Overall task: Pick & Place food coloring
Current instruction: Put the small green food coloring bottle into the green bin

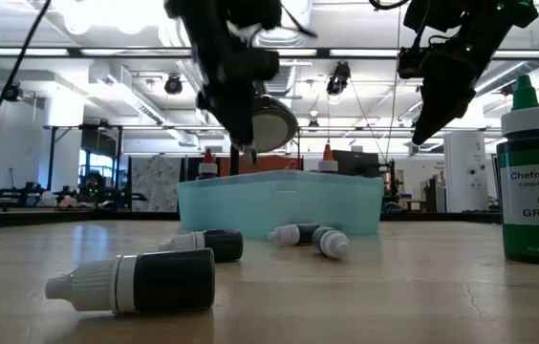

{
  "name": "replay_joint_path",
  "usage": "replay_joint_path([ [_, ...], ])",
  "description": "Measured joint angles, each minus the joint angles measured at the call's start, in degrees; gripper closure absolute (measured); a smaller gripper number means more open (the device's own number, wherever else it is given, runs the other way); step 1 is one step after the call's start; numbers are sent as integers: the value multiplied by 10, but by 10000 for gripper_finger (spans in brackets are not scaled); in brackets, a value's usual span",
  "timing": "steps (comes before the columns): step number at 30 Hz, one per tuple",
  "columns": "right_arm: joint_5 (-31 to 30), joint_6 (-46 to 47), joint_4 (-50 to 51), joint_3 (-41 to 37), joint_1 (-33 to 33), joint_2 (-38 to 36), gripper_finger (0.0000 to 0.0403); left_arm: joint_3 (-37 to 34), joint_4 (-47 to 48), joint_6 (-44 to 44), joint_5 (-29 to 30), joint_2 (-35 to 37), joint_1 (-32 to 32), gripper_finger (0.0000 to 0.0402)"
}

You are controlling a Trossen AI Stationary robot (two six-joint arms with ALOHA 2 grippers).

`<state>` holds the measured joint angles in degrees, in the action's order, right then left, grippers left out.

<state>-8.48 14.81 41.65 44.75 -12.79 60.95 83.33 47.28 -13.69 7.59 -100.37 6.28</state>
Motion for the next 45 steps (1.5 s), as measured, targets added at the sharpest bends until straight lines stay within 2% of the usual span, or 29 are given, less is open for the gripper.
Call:
replay_joint_path([
  [4,0,2,0,0,0,0,365,9,4,-16,-6,-49,21,371],
  [12,-1,15,0,0,0,0,365,92,43,-49,-12,-144,12,371],
  [16,-1,17,0,0,0,0,365,112,65,-65,-11,-171,12,371],
  [22,-1,17,0,0,0,0,365,111,68,-73,-11,-175,11,369],
  [36,-5,10,-1,0,0,0,365,110,68,-74,-11,-175,11,316],
  [45,-5,10,-1,0,0,0,365,135,89,-75,-7,-162,10,310],
])
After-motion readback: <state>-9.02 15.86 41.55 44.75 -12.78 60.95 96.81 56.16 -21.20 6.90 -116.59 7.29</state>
